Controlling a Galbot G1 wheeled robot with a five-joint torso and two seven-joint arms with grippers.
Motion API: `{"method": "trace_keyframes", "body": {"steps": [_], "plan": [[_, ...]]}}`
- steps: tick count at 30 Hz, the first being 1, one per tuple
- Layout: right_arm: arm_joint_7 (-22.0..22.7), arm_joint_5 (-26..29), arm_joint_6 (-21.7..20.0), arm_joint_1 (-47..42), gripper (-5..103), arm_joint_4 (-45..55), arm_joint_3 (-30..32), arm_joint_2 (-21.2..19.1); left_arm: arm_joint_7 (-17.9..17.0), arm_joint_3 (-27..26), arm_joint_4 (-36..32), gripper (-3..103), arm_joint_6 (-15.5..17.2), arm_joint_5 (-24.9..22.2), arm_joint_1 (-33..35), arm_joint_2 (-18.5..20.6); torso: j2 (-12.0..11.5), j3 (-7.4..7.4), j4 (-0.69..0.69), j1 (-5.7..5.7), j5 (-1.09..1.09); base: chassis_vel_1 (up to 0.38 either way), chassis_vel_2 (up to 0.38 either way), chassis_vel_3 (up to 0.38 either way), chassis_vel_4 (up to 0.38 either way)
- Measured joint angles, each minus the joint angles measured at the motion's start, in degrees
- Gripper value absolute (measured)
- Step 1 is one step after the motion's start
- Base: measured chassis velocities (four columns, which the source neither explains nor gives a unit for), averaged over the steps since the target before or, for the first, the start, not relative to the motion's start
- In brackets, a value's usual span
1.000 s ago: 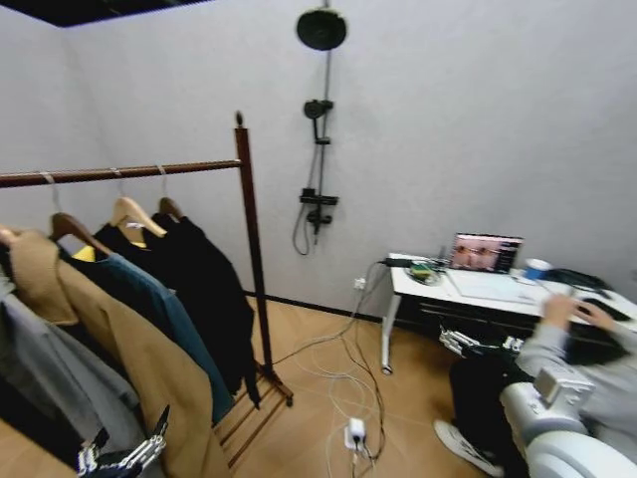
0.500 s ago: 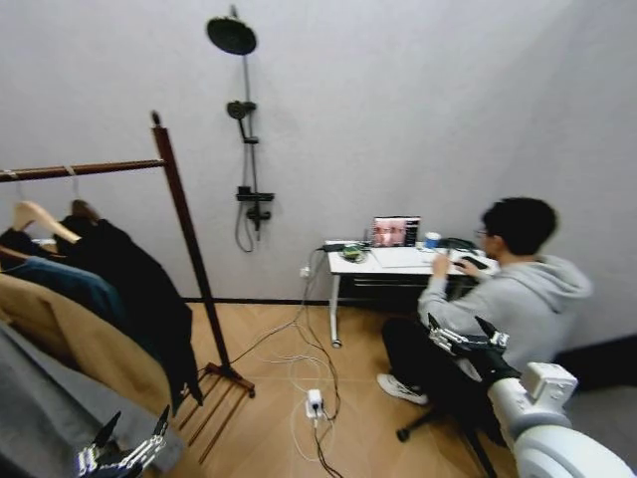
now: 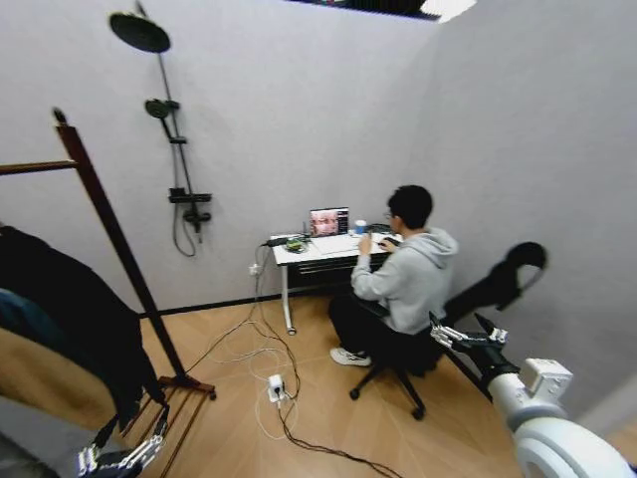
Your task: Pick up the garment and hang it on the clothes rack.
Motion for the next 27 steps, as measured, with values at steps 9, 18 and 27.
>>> {"method": "trace_keyframes", "body": {"steps": [9, 18, 27], "plan": [[-0.6, -0.4, 1.5, 0.5, 100, -2.4, -0.8, -0.7, 0.0, 0.0, 0.0, 100, 0.0, 0.0, 0.0, 0.0, 0.0, 0.01, 0.02, 0.01, 0.0, 0.152, -0.134, -0.147, 0.156], [-1.0, -2.0, 1.9, 0.5, 100, -2.4, -2.0, 0.6, 0.0, 0.0, 0.0, 100, 0.0, 0.0, 0.0, 0.0, 0.0, 0.0, 0.0, 0.0, -0.01, 0.169, -0.132, -0.138, 0.164], [-1.0, -2.7, 0.8, 1.4, 100, -1.4, -3.4, 0.9, 0.0, 0.0, 0.0, 100, 0.0, 0.0, 0.0, 0.0, 0.0, 0.0, 0.02, 0.0, -0.03, 0.202, -0.083, -0.09, 0.196]]}}
